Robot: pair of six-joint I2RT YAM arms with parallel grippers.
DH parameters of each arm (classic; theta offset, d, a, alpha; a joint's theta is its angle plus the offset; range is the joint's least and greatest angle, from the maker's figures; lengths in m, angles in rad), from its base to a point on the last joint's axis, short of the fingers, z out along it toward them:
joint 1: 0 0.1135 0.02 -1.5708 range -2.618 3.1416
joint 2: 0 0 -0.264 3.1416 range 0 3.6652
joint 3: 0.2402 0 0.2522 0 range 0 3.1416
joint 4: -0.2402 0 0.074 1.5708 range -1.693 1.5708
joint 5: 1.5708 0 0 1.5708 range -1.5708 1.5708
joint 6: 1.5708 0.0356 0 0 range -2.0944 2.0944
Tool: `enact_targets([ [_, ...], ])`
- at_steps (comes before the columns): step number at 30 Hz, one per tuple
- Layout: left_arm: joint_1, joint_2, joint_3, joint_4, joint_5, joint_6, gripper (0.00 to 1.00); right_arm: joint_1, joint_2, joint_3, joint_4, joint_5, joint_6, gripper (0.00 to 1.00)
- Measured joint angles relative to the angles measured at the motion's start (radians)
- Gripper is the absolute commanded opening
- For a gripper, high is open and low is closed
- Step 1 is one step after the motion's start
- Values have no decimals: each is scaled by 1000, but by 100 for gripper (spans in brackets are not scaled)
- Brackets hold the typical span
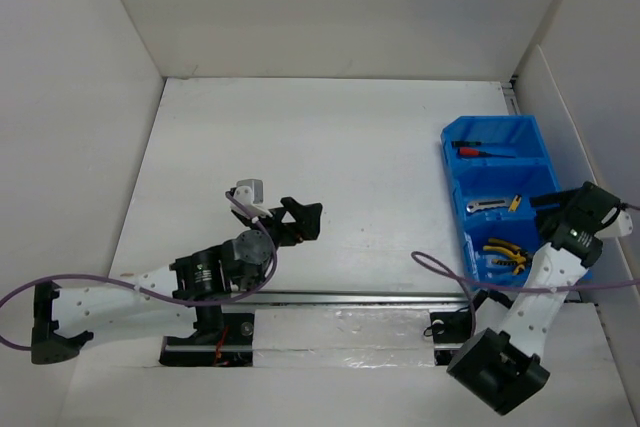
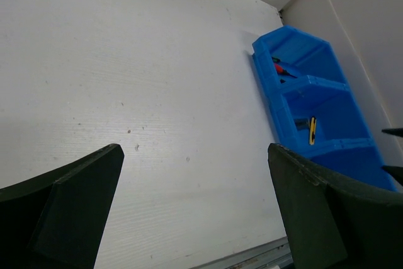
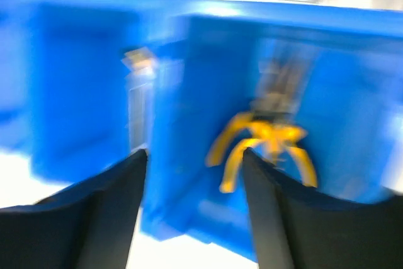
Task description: Sort the tools into containers
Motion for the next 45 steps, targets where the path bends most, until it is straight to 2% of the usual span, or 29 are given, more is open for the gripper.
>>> enact_targets([
  [1, 0, 4, 0, 1, -1, 4, 99, 11, -29, 2, 25, -67, -18, 97],
  [2, 0, 9, 0, 2, -1, 8, 99, 35, -61, 2, 57, -130, -38, 100],
  [5, 0, 53, 14, -3, -3, 21, 99, 172, -166, 8, 164, -258, -76, 100],
  [9, 0, 173, 108, -57, -24, 26, 99, 425, -252, 86, 224, -290, -118, 100],
  [14, 0, 293, 272, -118, -81, 39, 99, 727, -259, 171, 298, -264, -169, 100],
  [18, 2, 287, 289, -76, -95, 122, 99, 962, -156, 167, 330, -183, -222, 100],
  [22, 33, 266, 296, -70, -92, 185, 99, 1281, -46, 89, 368, 25, -259, 100],
  [24, 43, 241, 296, -71, -92, 209, 99, 1442, -51, 17, 377, 137, -271, 100],
  [27, 47, 166, 283, -76, -91, 227, 99, 1609, -126, -65, 395, 200, -287, 100],
  [31, 47, 27, 222, -78, -89, 237, 99, 1714, -292, -95, 450, 261, -306, 100],
  [36, 47, -96, 159, -77, -68, 264, 99, 1731, -426, -95, 510, 297, -320, 100],
  [45, 47, -72, 158, -71, -34, 300, 99, 1731, -457, -96, 514, 298, -329, 100],
])
